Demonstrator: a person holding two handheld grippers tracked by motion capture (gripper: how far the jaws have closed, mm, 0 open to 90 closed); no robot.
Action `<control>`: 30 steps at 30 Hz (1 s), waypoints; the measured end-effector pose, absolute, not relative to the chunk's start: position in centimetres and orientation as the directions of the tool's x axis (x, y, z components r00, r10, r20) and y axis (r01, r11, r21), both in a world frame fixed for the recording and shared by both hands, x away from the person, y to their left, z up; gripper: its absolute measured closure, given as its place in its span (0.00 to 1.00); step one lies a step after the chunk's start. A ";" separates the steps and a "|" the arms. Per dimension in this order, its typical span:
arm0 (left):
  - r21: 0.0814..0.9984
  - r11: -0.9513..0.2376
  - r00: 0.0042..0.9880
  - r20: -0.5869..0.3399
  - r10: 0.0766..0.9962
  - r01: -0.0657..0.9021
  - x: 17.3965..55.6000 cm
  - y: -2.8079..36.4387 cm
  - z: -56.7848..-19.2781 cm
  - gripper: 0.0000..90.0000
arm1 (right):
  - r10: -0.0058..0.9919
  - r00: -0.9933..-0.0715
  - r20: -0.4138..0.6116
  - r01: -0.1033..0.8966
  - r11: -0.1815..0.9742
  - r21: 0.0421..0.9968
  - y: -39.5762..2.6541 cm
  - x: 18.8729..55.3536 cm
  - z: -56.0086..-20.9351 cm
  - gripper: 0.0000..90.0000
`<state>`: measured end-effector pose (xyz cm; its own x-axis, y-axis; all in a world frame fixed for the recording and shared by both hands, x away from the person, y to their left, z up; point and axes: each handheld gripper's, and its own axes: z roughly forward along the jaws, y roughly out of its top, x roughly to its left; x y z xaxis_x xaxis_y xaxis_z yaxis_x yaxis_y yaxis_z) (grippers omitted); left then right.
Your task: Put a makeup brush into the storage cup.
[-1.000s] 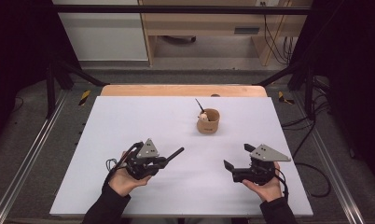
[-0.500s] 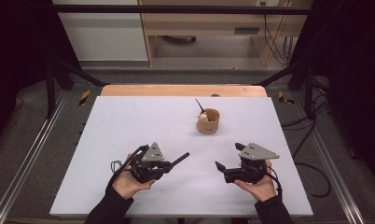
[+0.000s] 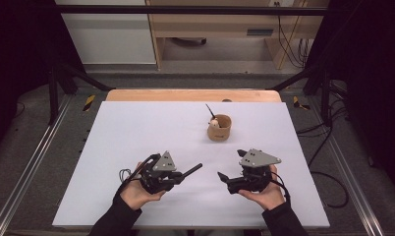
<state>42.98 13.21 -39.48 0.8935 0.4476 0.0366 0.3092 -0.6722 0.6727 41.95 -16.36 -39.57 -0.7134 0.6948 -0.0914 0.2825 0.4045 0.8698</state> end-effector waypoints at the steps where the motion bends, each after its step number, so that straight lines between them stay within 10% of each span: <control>1: 0.668 -0.678 0.895 0.040 0.443 0.306 43.0 13.2 -39.4 0.88 | 0.690 -0.718 -0.096 0.280 0.412 0.867 -16.2 41.9 -39.5 0.08; 30: 0.645 -0.710 0.921 0.027 0.389 0.281 43.0 11.8 -39.6 0.88 | 0.558 -0.804 -0.206 0.229 0.610 0.758 -13.5 41.6 -38.6 0.09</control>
<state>42.96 11.75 -39.64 0.9211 0.3885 0.0267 0.2810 -0.7104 0.6452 41.63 -13.51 -38.63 -0.8041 0.5577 -0.2057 0.2294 0.6104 0.7582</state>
